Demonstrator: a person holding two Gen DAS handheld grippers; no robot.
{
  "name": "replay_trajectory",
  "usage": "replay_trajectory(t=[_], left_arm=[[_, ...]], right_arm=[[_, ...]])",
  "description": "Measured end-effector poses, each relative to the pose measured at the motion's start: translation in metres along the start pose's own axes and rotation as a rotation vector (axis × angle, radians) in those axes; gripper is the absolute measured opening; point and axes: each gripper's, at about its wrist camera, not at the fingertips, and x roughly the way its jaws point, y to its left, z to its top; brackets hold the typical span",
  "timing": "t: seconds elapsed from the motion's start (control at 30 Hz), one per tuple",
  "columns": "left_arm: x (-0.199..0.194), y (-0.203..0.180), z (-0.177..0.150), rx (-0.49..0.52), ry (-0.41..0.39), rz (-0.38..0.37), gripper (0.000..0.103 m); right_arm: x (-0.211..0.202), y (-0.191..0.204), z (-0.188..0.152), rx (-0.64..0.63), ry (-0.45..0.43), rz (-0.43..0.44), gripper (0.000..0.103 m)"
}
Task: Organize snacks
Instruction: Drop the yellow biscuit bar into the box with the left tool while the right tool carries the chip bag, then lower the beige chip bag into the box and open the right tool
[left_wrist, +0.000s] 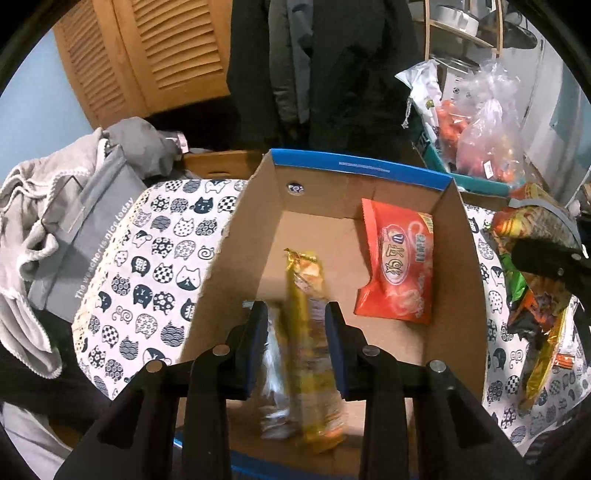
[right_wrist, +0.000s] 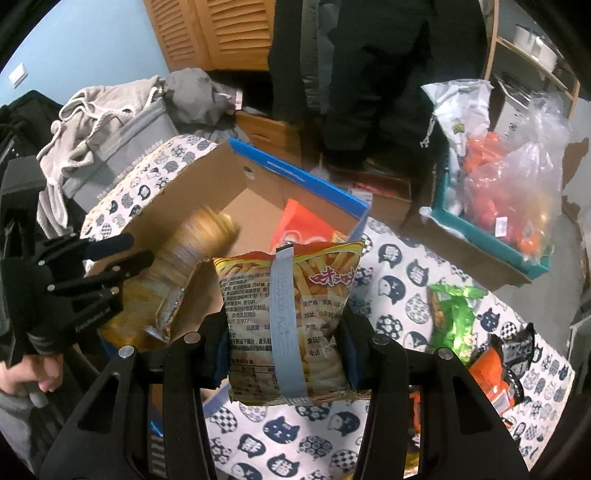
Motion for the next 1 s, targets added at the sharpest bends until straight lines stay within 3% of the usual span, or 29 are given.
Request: replay_trajectory(t=[0.03,0.1,0.3,0.53,0.9,1.0], left_arm=[[0.000,0.002,-0.001,-0.005,0.005,0.002,0.034],[-0.002,0.006,-0.003,-0.016,0.011,0.003,0.048],[-0.015,0.014,-0.007,-0.028,-0.012,0.010,0.058],[-0.018,0.018,-0.008,-0.041,-0.012,0.011,0.060],[-0.010,0.022,-0.013,-0.029,0.005,0.032,0.060],[-0.010,0.024,-0.012,-0.040,0.007,0.025,0.060]], right_arm=[[0.002,0.002,0.002,-0.001,0.001,0.002,0.047],[0.005,0.005,0.005,-0.002,0.004,0.007,0.047],[0.012,0.016,0.015,-0.020,0.004,0.024,0.047],[0.028,0.030,0.028,-0.037,0.021,0.061,0.047],[0.067,0.042,0.028,-0.028,0.121,0.077,0.048],[0.067,0.042,0.027,-0.033,0.117,0.069,0.059]])
